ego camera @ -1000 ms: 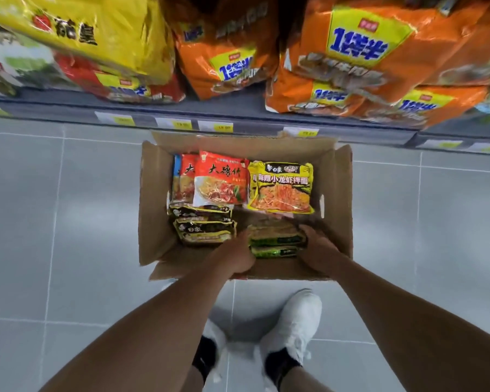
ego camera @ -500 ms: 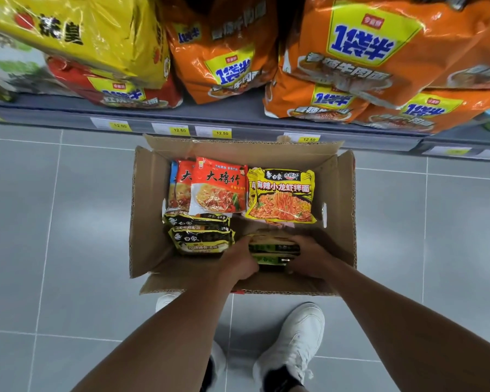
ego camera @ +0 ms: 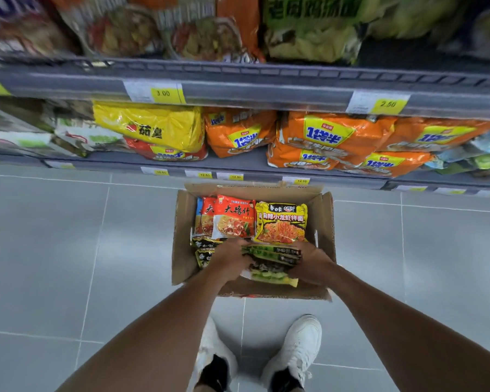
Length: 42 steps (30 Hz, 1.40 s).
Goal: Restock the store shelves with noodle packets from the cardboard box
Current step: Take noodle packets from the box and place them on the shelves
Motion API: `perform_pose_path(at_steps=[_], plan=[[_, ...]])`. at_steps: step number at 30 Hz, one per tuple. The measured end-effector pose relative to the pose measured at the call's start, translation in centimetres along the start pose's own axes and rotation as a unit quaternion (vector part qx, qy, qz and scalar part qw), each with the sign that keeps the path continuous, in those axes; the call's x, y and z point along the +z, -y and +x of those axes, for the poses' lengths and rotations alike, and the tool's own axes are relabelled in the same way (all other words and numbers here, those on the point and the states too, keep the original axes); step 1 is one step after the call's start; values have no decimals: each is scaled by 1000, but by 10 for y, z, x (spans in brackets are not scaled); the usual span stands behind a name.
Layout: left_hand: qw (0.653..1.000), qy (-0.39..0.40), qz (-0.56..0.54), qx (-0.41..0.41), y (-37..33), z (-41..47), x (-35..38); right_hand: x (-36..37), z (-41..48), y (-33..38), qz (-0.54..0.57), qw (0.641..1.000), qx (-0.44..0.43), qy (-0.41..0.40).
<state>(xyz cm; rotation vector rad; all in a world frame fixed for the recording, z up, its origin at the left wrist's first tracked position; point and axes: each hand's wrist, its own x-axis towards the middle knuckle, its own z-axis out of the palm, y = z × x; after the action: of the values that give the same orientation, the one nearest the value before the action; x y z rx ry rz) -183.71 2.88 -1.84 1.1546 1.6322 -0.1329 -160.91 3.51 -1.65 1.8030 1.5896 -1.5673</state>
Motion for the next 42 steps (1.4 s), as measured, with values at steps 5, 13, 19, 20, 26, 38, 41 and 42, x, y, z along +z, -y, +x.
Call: perform_pose_path(at_steps=[5, 13, 19, 20, 26, 38, 41, 42], plan=[[1000, 20, 1, -11, -42, -45, -73, -56, -47, 43, 106, 992, 52, 38], [982, 63, -174, -38, -85, -127, -169, -116, -138, 108, 290, 955, 53, 35], [936, 101, -330, -60, -117, -214, -202, -123, -224, 171, 444, 894, 55, 0], [932, 107, -343, -51, -123, -230, -209, -124, -238, 183, 459, 887, 53, -7], [902, 130, -411, 36, -143, -330, -253, -136, -332, 245, 535, 843, 35, -40], [814, 178, -539, 124, -176, -457, -321, -173, -450, 320, 503, 844, -85, -165], [845, 112, -496, 162, -192, -486, -332, -181, -492, 337, 492, 840, -128, -187], [848, 103, -489, 175, -196, -493, -335, -183, -508, 343, 491, 836, -148, -195]])
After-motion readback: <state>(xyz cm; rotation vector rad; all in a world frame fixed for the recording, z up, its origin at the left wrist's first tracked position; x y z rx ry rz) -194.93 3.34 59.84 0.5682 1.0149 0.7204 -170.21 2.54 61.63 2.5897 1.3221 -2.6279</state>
